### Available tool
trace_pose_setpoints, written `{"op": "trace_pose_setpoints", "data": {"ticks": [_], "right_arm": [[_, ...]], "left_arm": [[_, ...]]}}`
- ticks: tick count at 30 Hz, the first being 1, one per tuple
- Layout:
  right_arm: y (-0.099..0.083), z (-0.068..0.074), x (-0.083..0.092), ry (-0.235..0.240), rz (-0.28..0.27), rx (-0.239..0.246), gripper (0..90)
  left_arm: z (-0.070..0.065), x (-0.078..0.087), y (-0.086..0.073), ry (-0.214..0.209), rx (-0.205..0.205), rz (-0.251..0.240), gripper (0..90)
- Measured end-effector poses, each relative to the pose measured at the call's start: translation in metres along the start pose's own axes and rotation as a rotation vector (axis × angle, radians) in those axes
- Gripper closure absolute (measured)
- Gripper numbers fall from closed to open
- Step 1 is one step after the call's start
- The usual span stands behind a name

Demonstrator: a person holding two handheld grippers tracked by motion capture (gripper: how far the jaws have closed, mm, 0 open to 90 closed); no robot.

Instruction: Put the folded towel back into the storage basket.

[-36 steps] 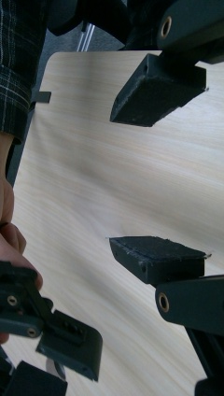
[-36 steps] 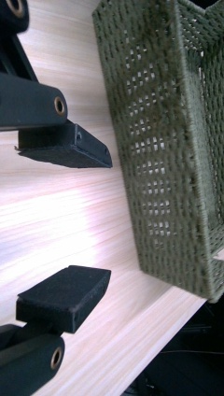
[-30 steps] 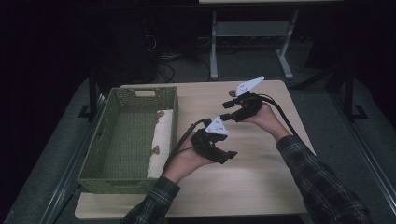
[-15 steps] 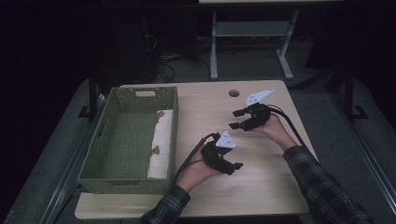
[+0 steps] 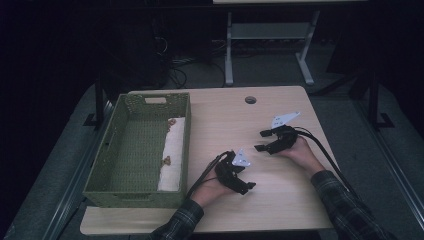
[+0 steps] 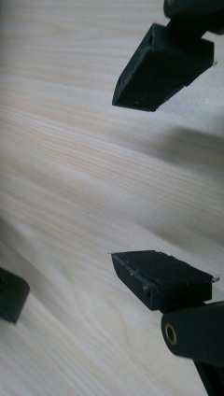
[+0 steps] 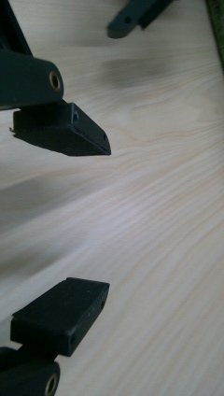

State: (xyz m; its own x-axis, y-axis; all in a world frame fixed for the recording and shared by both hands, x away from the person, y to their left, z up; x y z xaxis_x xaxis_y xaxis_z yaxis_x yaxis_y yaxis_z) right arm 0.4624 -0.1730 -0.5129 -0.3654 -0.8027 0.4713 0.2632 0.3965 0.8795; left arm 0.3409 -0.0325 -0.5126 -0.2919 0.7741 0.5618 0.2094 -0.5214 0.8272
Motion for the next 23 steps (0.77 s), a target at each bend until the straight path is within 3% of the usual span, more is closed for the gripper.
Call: {"op": "trace_pose_setpoints", "data": {"ticks": [6,8,12,23], "right_arm": [[-0.019,0.003,0.006,-0.025,0.021,0.005,26.5],[-0.023,0.004,0.009,-0.034,0.027,0.004,25.9],[-0.025,0.006,0.011,-0.043,0.029,0.024,24.3],[-0.027,0.007,0.012,-0.052,0.05,0.005,13.4]], "left_arm": [[0.001,-0.003,-0.01,0.011,0.015,0.006,18.0],[0.002,-0.005,-0.012,0.026,0.003,-0.005,16.0],[0.002,-0.005,-0.015,0.038,0.023,-0.05,15.5],[0.002,-0.004,-0.015,0.042,0.025,-0.051,14.7]]}}
Point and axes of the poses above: each handheld gripper's, and its own axes: x roughly backward along the jaws, y roughly out of its top, z roughly to its left, the point moved 7 cm from there along -x, roughly forward along the jaws, and after that the axes turned 12 degrees about -z, right-handed, at the moved point
